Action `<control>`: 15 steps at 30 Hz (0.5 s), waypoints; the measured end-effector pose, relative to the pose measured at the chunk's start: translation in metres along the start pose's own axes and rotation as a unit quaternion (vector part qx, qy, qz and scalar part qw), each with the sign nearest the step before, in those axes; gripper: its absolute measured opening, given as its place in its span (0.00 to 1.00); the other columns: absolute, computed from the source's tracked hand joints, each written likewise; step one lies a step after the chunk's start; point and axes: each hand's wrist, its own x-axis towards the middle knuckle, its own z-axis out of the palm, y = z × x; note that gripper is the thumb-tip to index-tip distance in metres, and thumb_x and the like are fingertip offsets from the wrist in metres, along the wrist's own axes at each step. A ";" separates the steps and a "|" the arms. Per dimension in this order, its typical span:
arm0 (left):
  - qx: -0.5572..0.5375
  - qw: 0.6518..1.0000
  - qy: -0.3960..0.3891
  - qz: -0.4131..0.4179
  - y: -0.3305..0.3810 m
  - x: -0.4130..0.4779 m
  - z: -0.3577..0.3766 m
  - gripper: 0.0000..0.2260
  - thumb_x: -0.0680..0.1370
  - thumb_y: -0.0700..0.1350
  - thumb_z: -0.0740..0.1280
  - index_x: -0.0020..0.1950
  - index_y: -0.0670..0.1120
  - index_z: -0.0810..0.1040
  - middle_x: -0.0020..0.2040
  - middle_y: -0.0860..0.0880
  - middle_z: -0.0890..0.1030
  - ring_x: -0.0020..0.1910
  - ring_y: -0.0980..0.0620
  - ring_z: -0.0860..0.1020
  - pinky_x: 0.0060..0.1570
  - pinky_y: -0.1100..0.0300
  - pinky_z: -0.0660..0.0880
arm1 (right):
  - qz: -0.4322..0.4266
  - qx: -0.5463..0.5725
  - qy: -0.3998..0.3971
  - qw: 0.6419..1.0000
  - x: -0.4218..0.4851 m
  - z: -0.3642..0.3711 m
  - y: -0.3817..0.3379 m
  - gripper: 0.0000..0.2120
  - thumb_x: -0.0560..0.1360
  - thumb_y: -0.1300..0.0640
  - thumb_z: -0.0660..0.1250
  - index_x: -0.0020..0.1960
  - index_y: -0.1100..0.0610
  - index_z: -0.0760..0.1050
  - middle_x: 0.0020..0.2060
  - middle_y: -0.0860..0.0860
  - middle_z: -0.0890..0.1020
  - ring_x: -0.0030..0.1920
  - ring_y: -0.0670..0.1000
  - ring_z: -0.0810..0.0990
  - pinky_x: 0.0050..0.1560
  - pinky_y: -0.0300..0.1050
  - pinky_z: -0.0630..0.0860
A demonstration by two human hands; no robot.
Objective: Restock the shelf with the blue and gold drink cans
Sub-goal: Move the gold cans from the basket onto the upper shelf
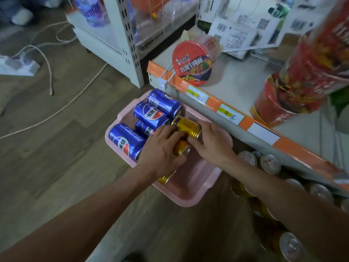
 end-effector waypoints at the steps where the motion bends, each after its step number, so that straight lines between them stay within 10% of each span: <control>1: -0.003 1.000 0.008 0.006 0.001 0.001 -0.001 0.27 0.74 0.64 0.63 0.70 0.54 0.73 0.69 0.50 0.73 0.70 0.48 0.68 0.67 0.44 0.71 | -0.006 0.010 0.012 1.000 -0.002 -0.003 0.003 0.30 0.79 0.42 0.67 0.75 0.54 0.62 0.66 0.55 0.70 0.64 0.54 0.73 0.54 0.40 0.65; 11: -0.212 0.972 0.024 -0.104 0.029 0.010 -0.040 0.18 0.75 0.57 0.53 0.54 0.51 0.77 0.48 0.51 0.81 0.47 0.51 0.77 0.46 0.54 0.74 | -0.004 0.207 0.050 0.977 -0.033 -0.046 -0.003 0.29 0.70 0.52 0.76 0.66 0.41 0.66 0.57 0.45 0.77 0.56 0.41 0.77 0.57 0.39 0.76; 15: -0.389 0.892 -0.008 -0.231 0.037 0.014 -0.044 0.27 0.77 0.69 0.50 0.55 0.54 0.80 0.54 0.51 0.83 0.55 0.49 0.80 0.61 0.49 0.74 | 0.034 0.295 0.049 0.954 -0.041 -0.049 -0.002 0.27 0.69 0.50 0.79 0.61 0.43 0.69 0.55 0.41 0.79 0.54 0.40 0.79 0.54 0.43 0.78</control>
